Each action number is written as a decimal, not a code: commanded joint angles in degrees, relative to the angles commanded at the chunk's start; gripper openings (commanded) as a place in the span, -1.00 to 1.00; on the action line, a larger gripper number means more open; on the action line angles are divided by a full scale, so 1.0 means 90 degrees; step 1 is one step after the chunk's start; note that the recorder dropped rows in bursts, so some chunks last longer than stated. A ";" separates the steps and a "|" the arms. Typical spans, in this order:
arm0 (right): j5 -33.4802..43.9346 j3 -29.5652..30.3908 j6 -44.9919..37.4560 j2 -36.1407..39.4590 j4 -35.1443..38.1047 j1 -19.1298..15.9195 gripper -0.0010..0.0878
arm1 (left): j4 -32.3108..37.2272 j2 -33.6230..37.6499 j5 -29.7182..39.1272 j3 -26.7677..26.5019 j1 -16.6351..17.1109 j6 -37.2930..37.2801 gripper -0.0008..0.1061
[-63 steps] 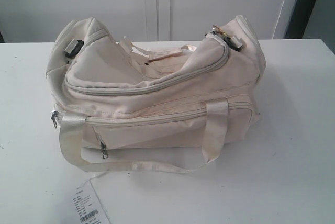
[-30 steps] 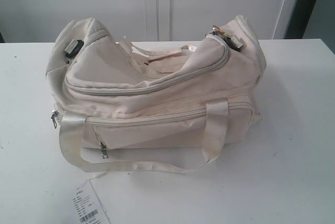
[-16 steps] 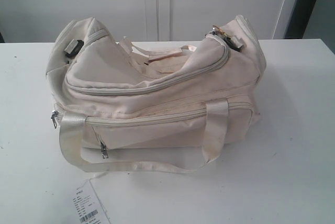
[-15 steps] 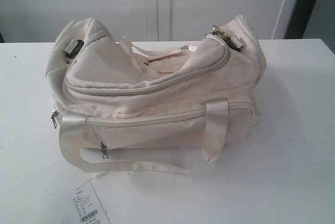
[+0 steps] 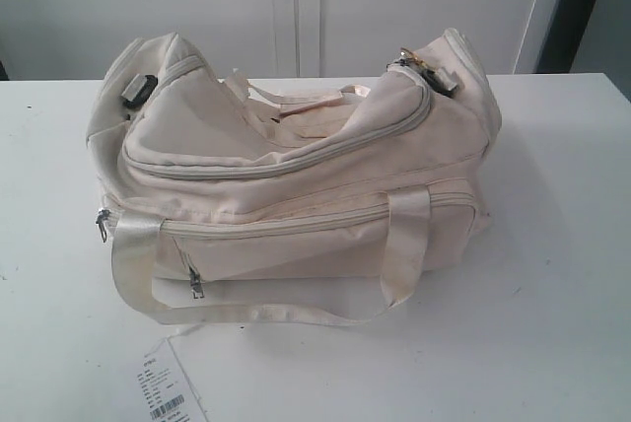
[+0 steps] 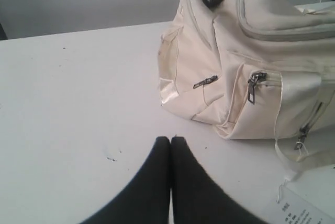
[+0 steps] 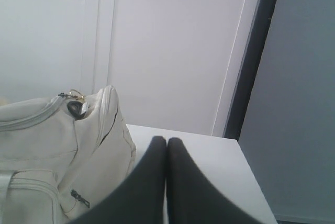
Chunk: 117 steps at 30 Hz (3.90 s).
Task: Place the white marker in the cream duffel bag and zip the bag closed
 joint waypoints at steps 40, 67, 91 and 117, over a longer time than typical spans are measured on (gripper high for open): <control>0.0013 0.0000 0.0000 0.0000 0.0000 0.0000 -0.98 | -0.0229 -0.0167 -0.0128 0.0876 0.0000 0.0281 -0.99; 0.0226 0.0000 0.0000 0.0000 -0.0128 0.0000 -0.98 | -0.0229 -0.0167 -0.0128 0.0876 0.0000 0.0281 -0.99; -0.0481 0.1744 0.0710 0.0000 -0.0116 0.0000 -0.98 | -0.0229 -0.0167 -0.0128 0.0876 0.0000 0.0281 -0.99; -0.0516 0.2403 0.0873 0.0000 -0.0098 0.0000 -0.98 | -0.0229 -0.0167 -0.0128 0.0876 0.0000 0.0281 -0.99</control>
